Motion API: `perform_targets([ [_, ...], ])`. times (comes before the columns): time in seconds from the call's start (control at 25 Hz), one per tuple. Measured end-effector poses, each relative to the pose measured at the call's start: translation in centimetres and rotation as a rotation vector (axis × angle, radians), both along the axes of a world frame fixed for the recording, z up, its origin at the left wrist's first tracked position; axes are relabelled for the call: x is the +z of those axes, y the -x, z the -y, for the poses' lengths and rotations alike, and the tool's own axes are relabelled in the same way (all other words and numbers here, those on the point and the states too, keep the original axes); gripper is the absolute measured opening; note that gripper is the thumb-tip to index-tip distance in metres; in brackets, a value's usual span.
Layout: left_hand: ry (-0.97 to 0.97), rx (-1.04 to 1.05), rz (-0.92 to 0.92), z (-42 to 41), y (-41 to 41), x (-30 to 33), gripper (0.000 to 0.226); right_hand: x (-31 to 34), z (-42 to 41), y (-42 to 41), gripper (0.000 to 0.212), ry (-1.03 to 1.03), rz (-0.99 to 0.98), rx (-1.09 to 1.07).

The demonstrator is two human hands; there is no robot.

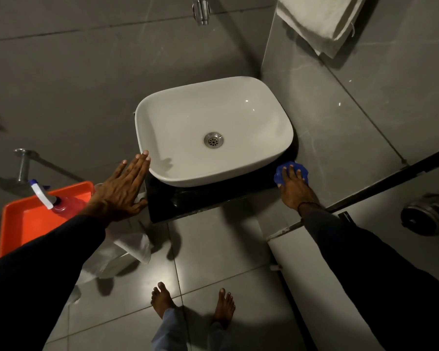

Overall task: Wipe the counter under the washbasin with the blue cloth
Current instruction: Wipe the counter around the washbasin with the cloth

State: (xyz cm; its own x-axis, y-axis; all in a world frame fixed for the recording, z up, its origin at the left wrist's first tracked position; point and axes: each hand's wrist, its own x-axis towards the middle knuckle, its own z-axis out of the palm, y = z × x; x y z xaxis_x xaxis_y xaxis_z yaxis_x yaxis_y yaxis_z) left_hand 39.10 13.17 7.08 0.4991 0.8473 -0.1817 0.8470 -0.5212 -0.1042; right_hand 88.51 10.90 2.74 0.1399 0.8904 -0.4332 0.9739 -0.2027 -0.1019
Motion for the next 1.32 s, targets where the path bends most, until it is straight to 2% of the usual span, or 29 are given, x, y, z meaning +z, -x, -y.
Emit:
perform_targets([
  [0.12, 0.013, -0.011, -0.008, -0.2, 0.2, 0.4, 0.104, -0.5, 1.2, 2.8, 0.066, -0.049, -0.079, -0.082],
  [0.24, 0.025, 0.001, -0.001, -0.2, -0.1, 0.2, 0.105, -1.4, 3.4, 7.4, 0.067, -0.120, -0.160, -0.046],
  [0.48, 0.038, 0.017, -0.003, -0.1, 0.0, -0.1, 0.108, -2.6, 7.6, 19.3, 0.073, -0.139, -0.264, 0.251],
  [0.6, 0.027, 0.019, 0.003, 0.0, 0.1, -0.4, 0.109, -3.2, 8.1, 21.7, 0.076, -0.111, -0.264, 0.399],
  [0.76, 0.037, 0.020, 0.018, -0.2, 0.2, -0.6, 0.110, -3.3, 6.8, 17.7, 0.070, -0.169, -0.246, 0.447],
  [1.04, 0.040, 0.009, 0.021, -0.2, 0.3, -0.9, 0.110, -1.8, 3.5, 4.9, 0.064, -0.175, -0.066, 0.145],
  [1.16, 0.050, 0.007, 0.014, -0.2, 0.4, -0.9, 0.111, -0.6, 1.3, -0.8, 0.065, -0.062, 0.010, 0.045],
  [1.32, 0.037, 0.017, 0.018, -0.2, 0.3, -0.8, 0.110, -0.7, 0.3, -1.1, 0.065, 0.002, 0.003, -0.016],
])
